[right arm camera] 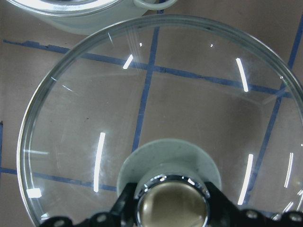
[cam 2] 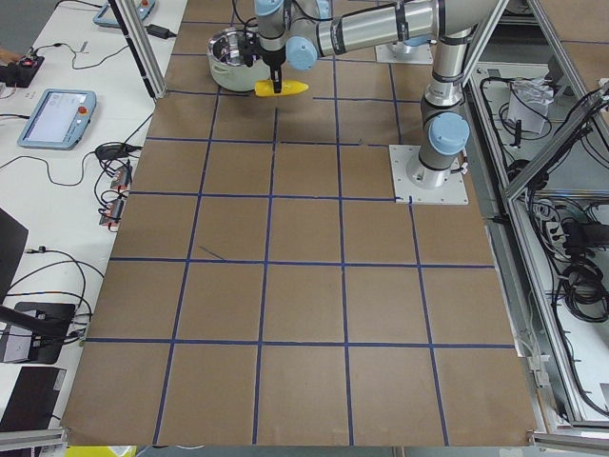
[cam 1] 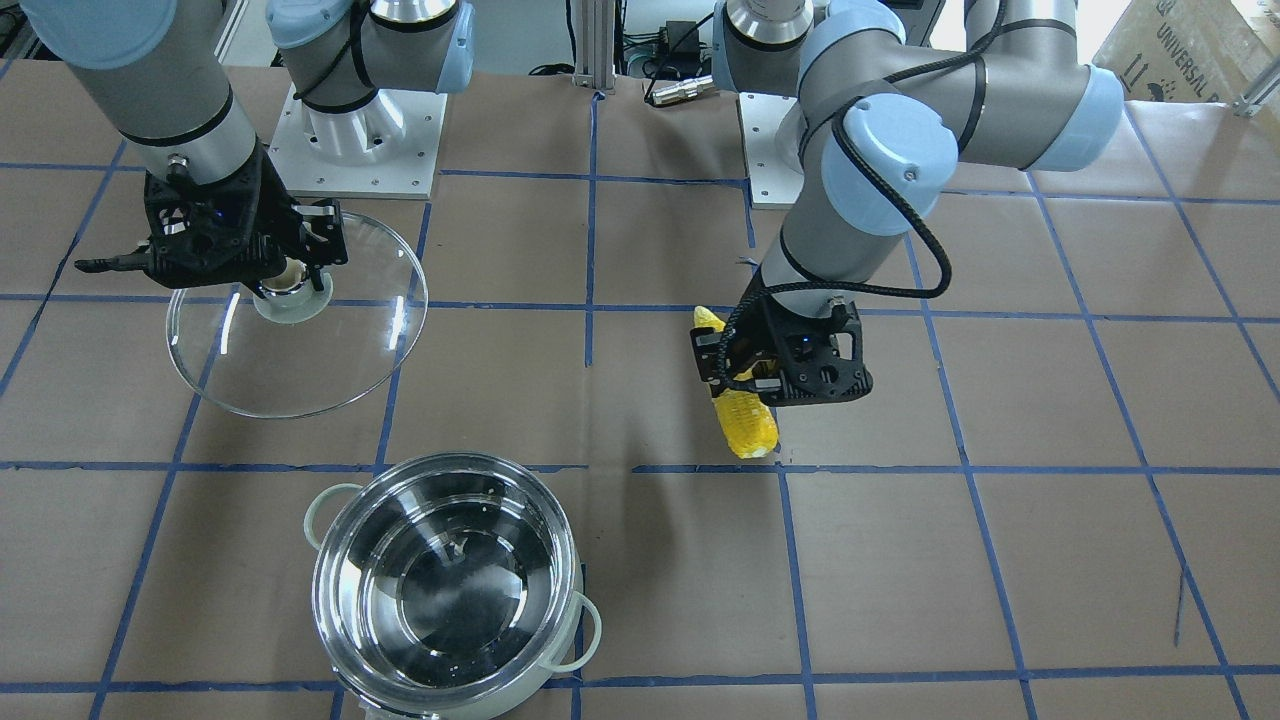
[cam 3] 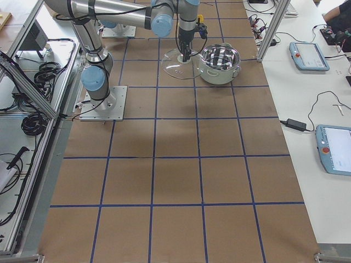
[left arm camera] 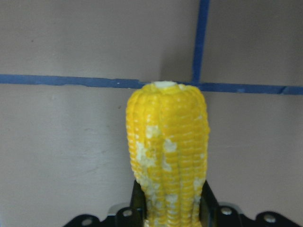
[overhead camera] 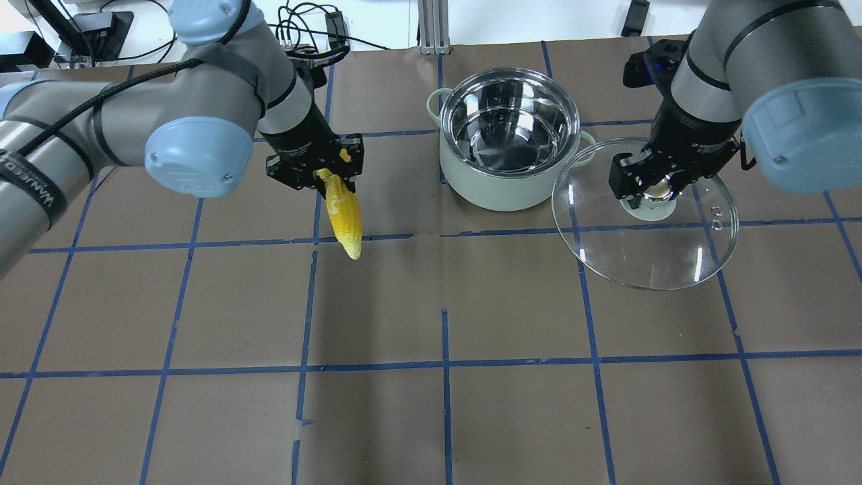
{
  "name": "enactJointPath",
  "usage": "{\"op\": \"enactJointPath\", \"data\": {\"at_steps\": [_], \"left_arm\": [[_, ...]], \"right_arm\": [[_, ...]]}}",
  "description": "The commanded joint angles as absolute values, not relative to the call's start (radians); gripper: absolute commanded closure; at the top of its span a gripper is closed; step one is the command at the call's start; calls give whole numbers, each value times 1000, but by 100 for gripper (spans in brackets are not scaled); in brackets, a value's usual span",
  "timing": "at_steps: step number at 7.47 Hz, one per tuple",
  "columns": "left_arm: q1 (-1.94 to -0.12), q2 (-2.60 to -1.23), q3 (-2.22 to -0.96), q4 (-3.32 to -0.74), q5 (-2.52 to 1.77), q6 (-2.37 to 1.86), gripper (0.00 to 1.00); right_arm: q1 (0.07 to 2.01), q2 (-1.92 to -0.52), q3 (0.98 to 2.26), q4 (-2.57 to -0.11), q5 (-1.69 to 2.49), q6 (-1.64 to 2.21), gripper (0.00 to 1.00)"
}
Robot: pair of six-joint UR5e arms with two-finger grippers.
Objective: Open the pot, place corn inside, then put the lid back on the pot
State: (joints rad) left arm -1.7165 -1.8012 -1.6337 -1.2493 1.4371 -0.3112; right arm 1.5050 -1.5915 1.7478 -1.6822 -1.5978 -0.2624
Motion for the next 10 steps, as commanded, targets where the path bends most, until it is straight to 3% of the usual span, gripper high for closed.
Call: {"op": "enactJointPath", "data": {"at_steps": [1, 6, 9, 10], "left_arm": [[-1851, -1935, -1457, -1244, 1449, -450, 73], [-1994, -2293, -927, -1360, 1535, -518, 73], [-2002, -2391, -801, -1373, 1537, -514, 72], [-2002, -2402, -787, -1371, 1558, -515, 36]], "right_arm": [[1464, -1592, 1750, -1686, -1597, -271, 69], [1405, -1591, 1787, -1715, -1595, -304, 69], [1402, -1592, 1795, -1726, -1594, -304, 69], [1402, -1591, 1795, -1726, -1594, -304, 69]]}}
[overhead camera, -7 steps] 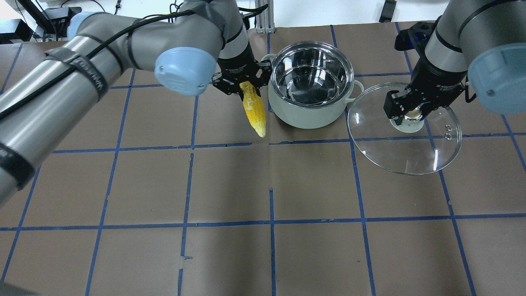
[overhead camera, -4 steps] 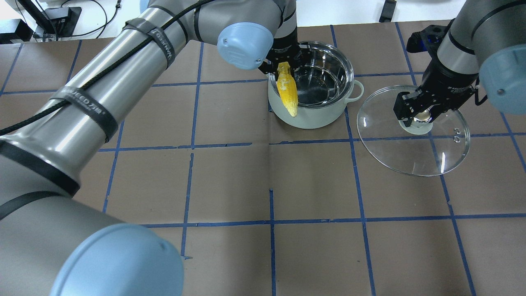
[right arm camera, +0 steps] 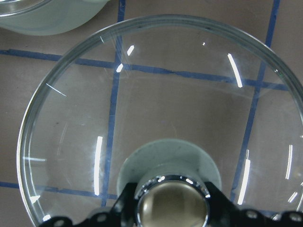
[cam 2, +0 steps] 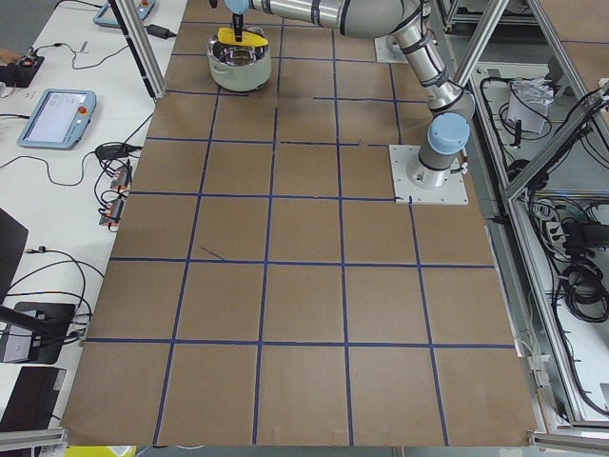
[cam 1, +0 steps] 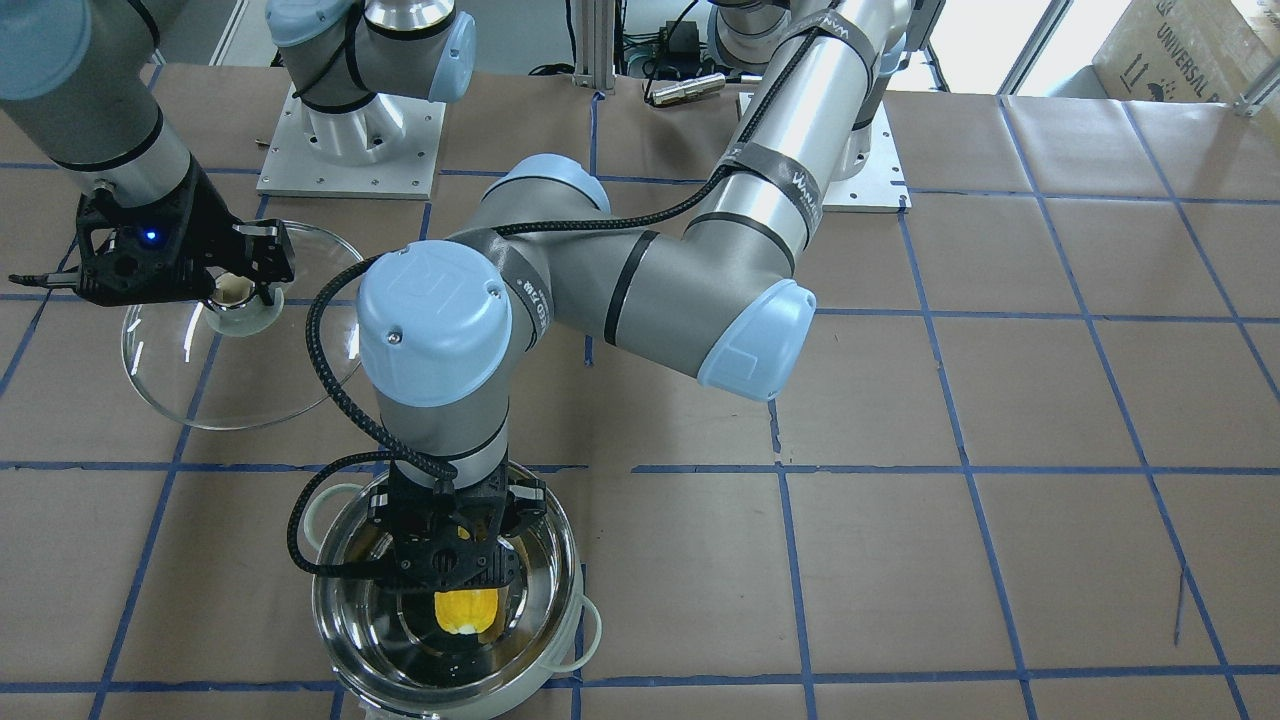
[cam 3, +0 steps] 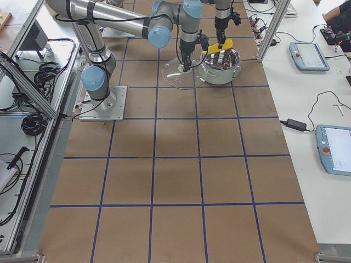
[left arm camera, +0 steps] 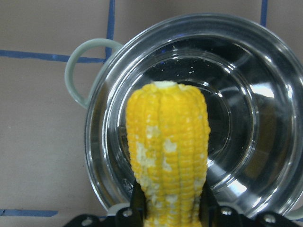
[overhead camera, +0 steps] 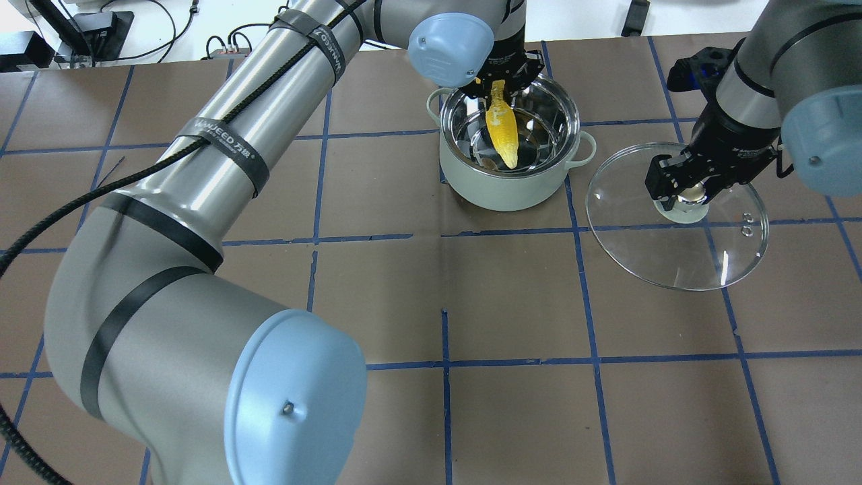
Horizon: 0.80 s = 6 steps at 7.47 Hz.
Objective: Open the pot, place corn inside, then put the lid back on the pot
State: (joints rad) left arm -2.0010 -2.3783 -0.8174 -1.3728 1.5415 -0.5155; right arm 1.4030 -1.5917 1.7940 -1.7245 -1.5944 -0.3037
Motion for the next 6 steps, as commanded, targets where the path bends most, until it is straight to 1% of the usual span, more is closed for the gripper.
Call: {"op": "enactJointPath", "data": {"at_steps": [1, 6], "left_arm": [[-2003, -2402, -787, -1374, 1569, -514, 1], [-1982, -2349, -811, -1483, 1571, -451, 0]], "right_arm": [[1402, -1591, 1795, -1726, -1594, -304, 69], [1402, -1592, 1795, -1727, -1594, -304, 69]]}}
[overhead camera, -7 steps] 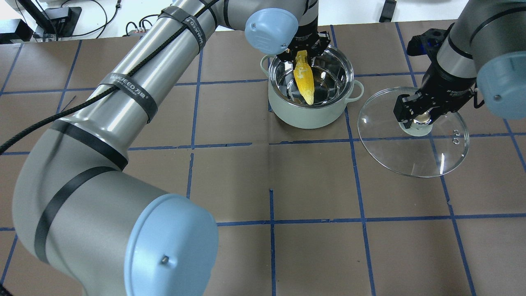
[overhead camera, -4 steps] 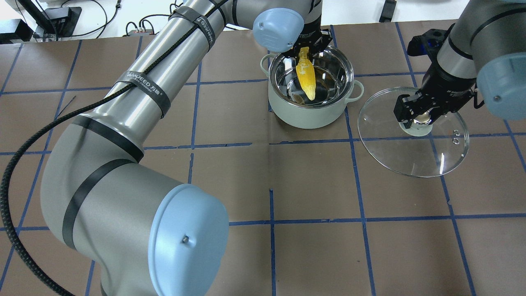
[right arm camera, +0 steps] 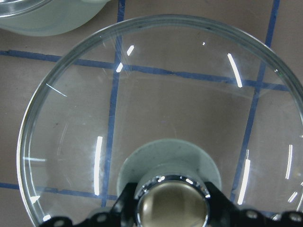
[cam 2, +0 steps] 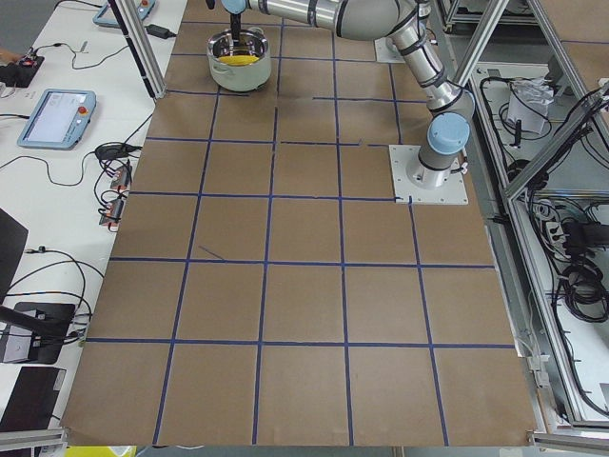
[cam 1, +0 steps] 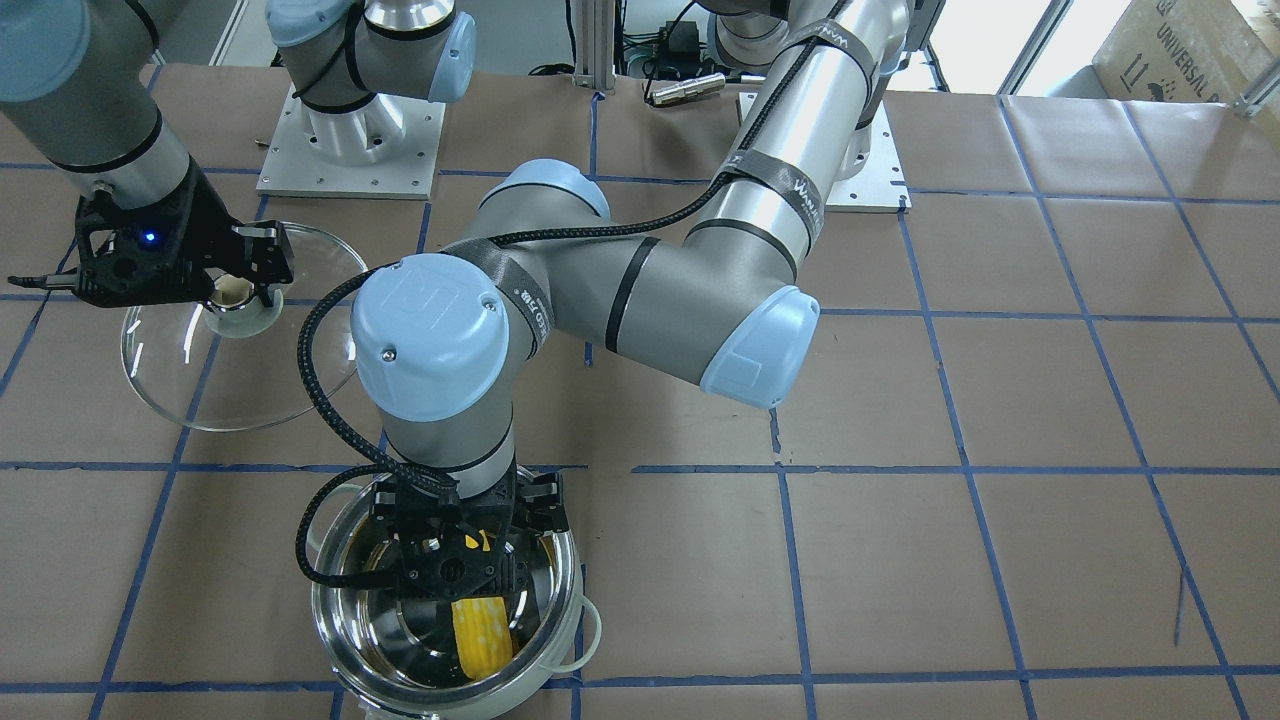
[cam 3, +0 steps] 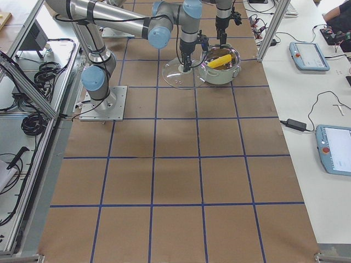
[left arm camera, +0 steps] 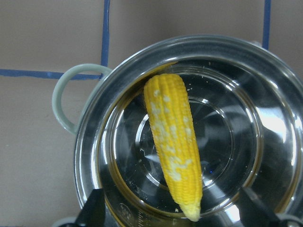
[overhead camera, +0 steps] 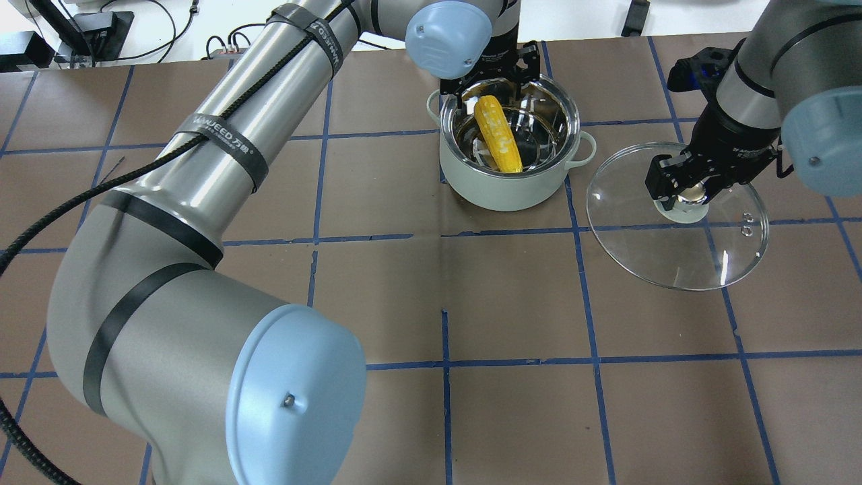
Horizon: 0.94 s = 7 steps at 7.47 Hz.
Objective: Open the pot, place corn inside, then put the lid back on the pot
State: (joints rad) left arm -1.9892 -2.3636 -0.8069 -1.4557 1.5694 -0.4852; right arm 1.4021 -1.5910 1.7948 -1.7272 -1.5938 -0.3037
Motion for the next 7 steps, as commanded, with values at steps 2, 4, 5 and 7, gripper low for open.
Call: {"op": "enactJointPath", "data": {"at_steps": [2, 4, 5, 7], "left_arm": [[-1958, -2307, -821, -1632, 1607, -348, 0], [-1918, -2246, -856, -1753, 1617, -284, 0], [-1896, -2194, -917, -1756, 1617, -247, 0], [-1809, -2056, -1078, -1747, 1612, -157, 1]], "right_arm": [[1426, -1592, 1767, -1729, -1582, -273, 67], [1533, -1502, 1641, -1730, -1577, -203, 66], [1580, -1424, 1550, -1729, -1578, -202, 68], [1658, -1250, 1334, -1713, -1583, -203, 70]]}}
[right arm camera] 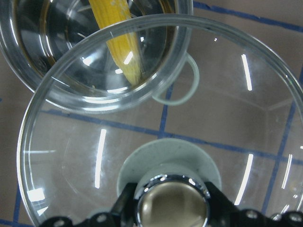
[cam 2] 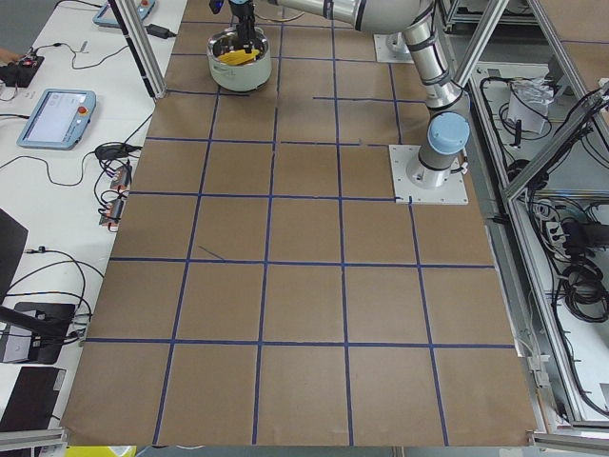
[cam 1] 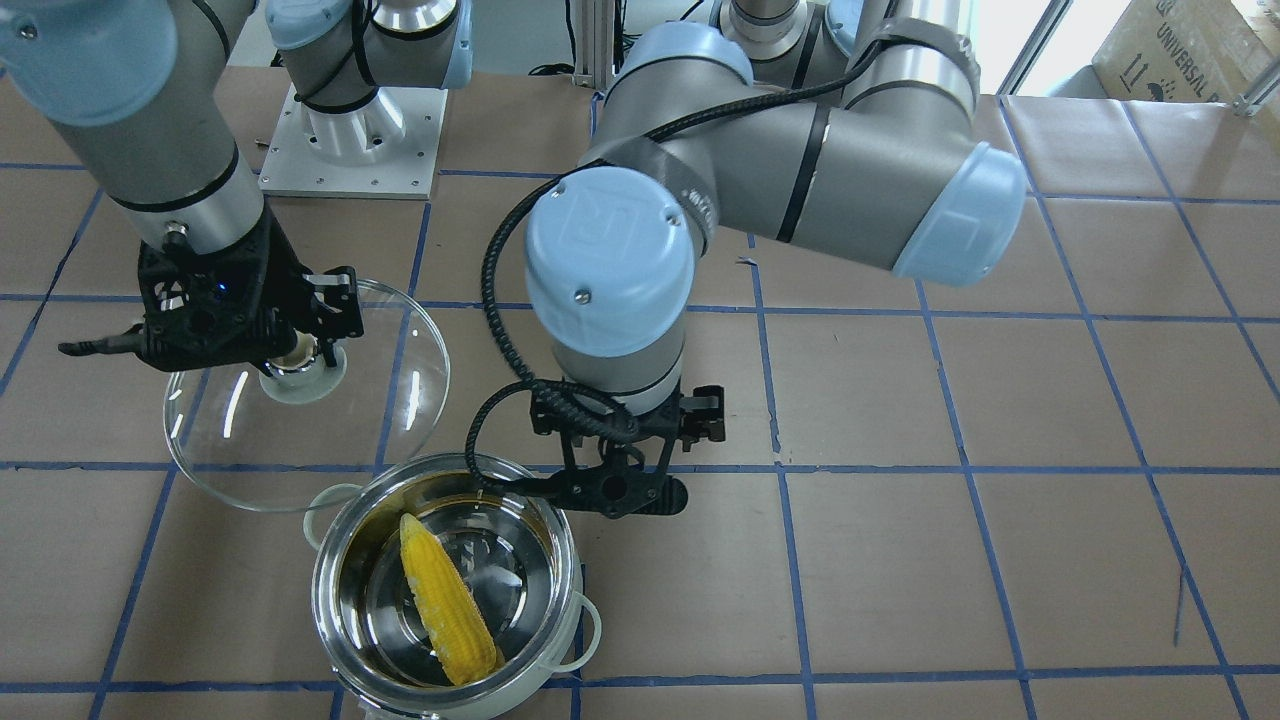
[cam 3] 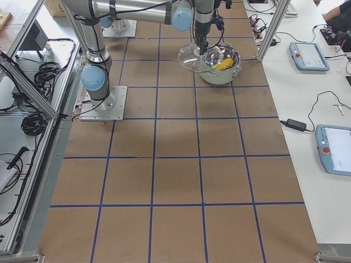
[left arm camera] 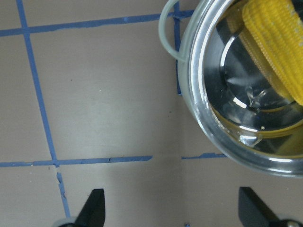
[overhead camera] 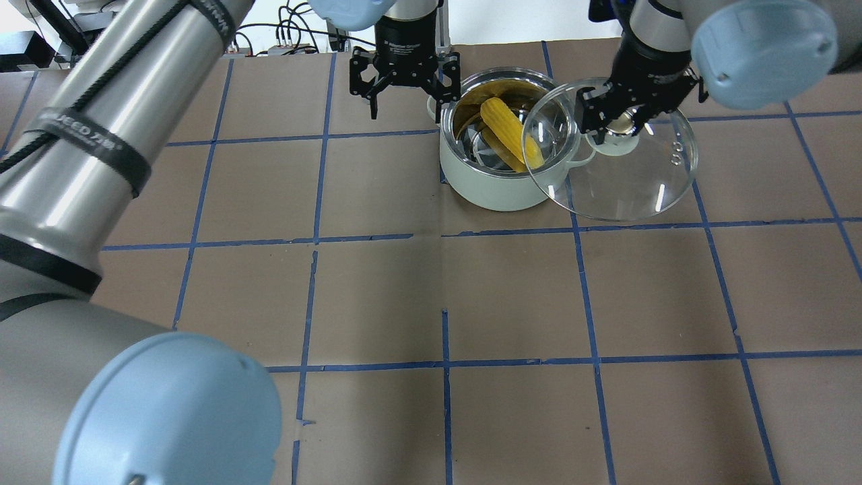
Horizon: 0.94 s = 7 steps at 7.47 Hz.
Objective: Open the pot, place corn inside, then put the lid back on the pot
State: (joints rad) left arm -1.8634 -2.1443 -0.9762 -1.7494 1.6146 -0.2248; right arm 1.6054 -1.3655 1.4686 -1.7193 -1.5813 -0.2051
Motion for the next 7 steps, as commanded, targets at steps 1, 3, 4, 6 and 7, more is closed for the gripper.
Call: {"op": "enactJointPath", "data": {"at_steps": [1, 3, 4, 6, 7], "left_arm": [[-1761, -1989, -1138, -1750, 1615, -147, 1], [-1668, -1857, -1277, -1747, 1614, -140, 1], [-1617, -1783, -1363, -1740, 1611, -137, 0], [-1514, -1677, -1471, -1701, 1608, -85, 0], [-1509, -1661, -1480, -1683, 1609, -68, 0]], "right_arm": [[1692, -1173, 1256, -1713, -1583, -202, 70], [1718, -1032, 1130, -1716, -1578, -210, 69], [1718, -990, 1097, -1717, -1577, -216, 69], [1718, -953, 1092, -1726, -1575, -218, 69], [1718, -951, 1092, -1726, -1575, -219, 69]]}}
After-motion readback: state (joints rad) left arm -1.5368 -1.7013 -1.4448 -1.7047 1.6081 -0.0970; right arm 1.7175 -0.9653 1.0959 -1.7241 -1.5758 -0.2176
